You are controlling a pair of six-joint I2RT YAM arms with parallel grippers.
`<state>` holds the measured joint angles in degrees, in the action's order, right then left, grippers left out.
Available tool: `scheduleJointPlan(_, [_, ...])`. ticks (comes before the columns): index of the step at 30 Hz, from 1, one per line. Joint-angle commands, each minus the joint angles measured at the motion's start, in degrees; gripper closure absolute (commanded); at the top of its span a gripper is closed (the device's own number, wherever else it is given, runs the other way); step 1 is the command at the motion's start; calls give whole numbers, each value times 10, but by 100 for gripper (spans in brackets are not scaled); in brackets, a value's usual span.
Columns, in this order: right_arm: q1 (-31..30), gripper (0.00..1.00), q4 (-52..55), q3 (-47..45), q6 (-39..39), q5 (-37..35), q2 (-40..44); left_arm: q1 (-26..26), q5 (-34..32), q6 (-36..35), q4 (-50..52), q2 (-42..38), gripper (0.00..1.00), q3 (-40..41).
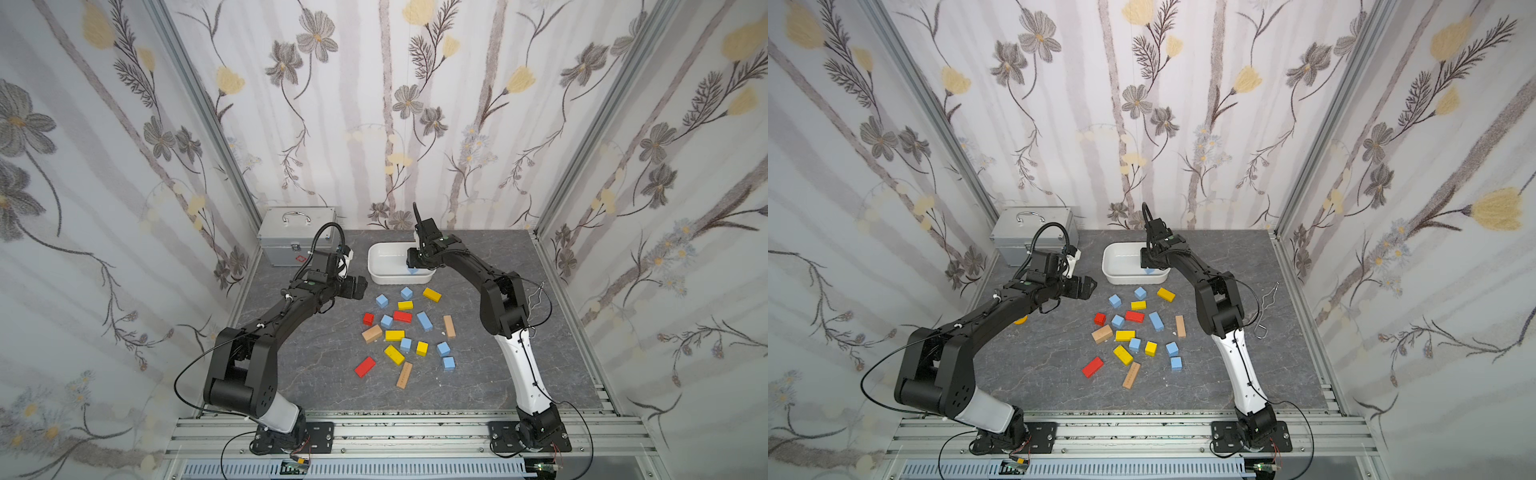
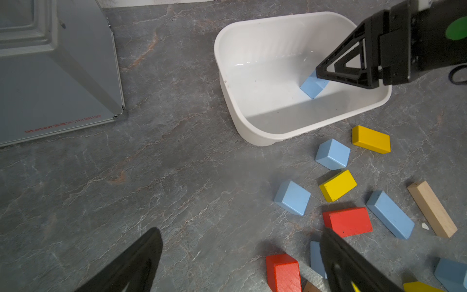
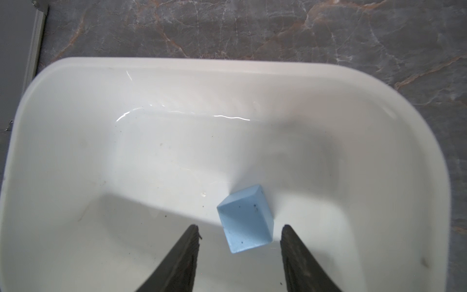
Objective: Pick out the blue building blocks
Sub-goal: Place the building block in the storage box, then pick up the building block from the center of the board.
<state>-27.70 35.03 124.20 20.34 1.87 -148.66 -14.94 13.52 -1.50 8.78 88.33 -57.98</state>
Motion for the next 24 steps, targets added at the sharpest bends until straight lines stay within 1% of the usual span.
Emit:
scheduleJointPlan(1, [1,44,-14,4,3,-18,19,-1,-3,-9,-3,-4,0,-2])
scheduleJointPlan(7, [1,40,-8,4,-2,-32,49,-1,12,-12,-12,-19,0,3])
scheduleJointPlan(10, [1,35,-1,3,-7,-35,65,-3,26,-12,-30,-38,0,13])
scheduleJointPlan(15, [0,29,6,-9,-14,-41,105,-6,42,-22,-29,-64,0,11])
scheduleJointPlan(19, [-1,28,-1,-42,-14,-50,154,-20,57,-54,1,-84,0,0])
scheduleJointPlan(24, [-7,26,-25,-122,-14,-53,231,-39,58,-81,18,-111,0,7])
